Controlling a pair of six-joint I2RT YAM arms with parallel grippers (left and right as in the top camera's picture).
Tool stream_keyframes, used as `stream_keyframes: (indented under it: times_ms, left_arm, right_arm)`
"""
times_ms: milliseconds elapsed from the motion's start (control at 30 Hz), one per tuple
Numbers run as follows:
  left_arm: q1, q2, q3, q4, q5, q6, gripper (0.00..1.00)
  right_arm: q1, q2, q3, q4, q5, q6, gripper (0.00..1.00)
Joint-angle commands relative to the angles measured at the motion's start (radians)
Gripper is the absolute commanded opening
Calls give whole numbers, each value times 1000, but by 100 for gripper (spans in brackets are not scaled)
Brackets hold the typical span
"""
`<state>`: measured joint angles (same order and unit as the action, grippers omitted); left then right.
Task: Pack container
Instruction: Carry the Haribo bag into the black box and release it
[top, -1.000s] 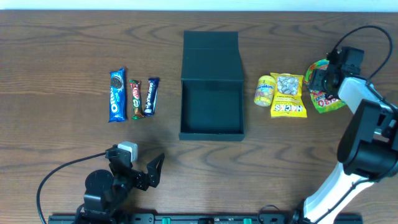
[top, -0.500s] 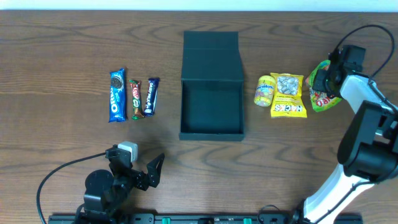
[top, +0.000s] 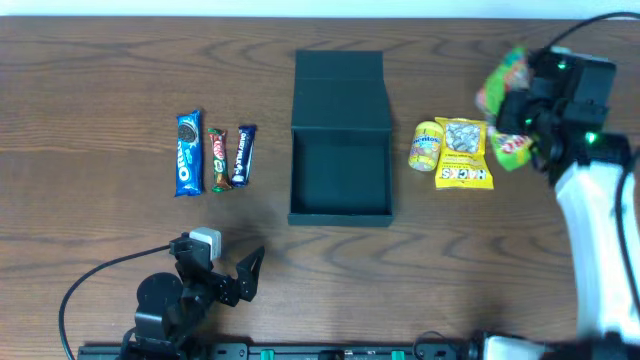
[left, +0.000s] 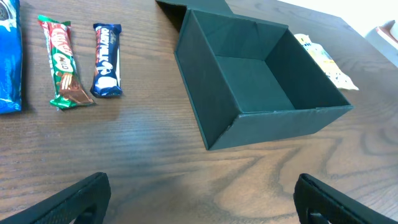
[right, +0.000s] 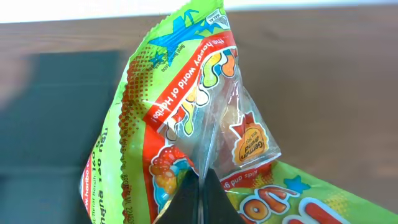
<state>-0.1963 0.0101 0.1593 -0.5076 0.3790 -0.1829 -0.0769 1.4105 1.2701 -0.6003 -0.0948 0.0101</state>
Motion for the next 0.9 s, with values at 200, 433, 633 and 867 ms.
stream_keyframes:
  times_ms: [200,433,633,867]
  left_arm:
    - [6,-6,-17,1,11,3,95]
    - [6,-6,-17,1,11,3,95]
    - [6,-6,-17,1,11,3,95]
    - [6,-6,-17,1,11,3,95]
  right_arm:
    - [397,-57,10,-74,-113,-79,1]
    - [616,84,10,-50,-111,-184,1]
    - [643,261,10,23,-112,-184,1]
    - [655,343,10,63,-150,-178,1]
